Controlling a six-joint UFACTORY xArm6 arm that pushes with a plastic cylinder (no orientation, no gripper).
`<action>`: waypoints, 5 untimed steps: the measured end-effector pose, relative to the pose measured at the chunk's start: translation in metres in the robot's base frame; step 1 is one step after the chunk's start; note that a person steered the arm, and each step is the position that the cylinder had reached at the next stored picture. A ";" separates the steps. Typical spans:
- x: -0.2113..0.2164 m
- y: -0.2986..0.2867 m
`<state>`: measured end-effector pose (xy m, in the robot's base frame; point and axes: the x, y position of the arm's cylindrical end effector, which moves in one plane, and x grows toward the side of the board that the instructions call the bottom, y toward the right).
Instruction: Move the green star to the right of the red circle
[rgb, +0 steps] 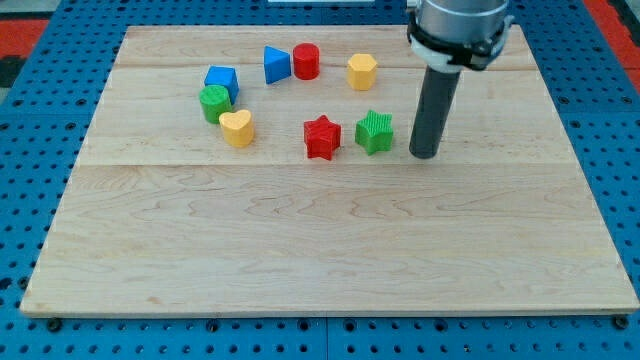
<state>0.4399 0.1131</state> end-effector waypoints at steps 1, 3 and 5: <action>-0.012 -0.039; -0.098 -0.063; -0.100 -0.109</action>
<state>0.3404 0.0045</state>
